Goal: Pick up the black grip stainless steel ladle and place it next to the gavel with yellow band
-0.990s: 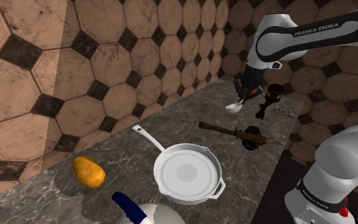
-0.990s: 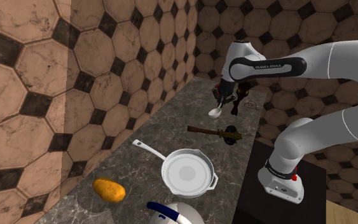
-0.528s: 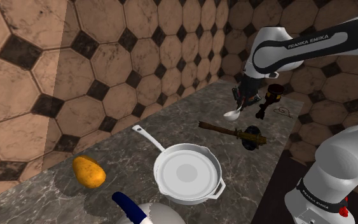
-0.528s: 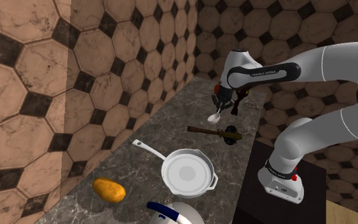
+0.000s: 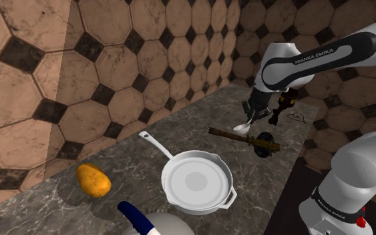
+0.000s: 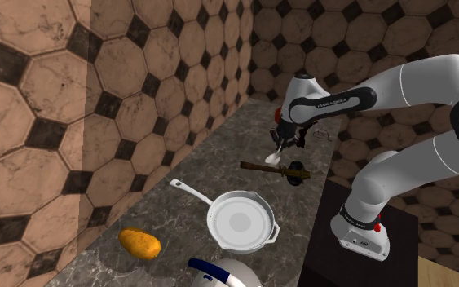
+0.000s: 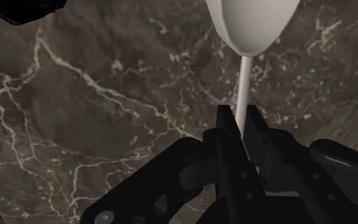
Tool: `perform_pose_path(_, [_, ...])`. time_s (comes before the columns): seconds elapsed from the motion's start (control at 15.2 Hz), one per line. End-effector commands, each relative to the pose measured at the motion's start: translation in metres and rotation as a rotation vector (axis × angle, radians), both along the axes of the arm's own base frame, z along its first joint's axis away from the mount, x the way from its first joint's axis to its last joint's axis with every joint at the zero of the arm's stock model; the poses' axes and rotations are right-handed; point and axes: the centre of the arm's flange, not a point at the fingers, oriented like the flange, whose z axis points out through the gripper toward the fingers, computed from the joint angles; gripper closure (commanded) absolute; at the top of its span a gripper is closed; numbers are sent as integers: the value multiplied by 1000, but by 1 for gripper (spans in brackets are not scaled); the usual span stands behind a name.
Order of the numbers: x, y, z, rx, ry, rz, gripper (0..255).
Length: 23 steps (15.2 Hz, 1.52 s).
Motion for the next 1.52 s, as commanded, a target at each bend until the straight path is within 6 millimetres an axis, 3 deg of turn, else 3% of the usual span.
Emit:
perform_pose_path(0.0, [0,-1,-11,0,0,0,255])
perform_pose_path(0.13, [0,-1,-23,0,0,0,255])
perform_pose_path(0.66, [0,-1,-23,0,0,0,255])
perform_pose_path(0.73, [0,0,-23,0,0,0,0])
perform_pose_path(1.06, [0,-1,-23,0,0,0,0])
perform_pose_path(1.32, [-5,-2,27,0,0,0,0])
perform_pose_path(1.45, [-5,-2,27,0,0,0,0])
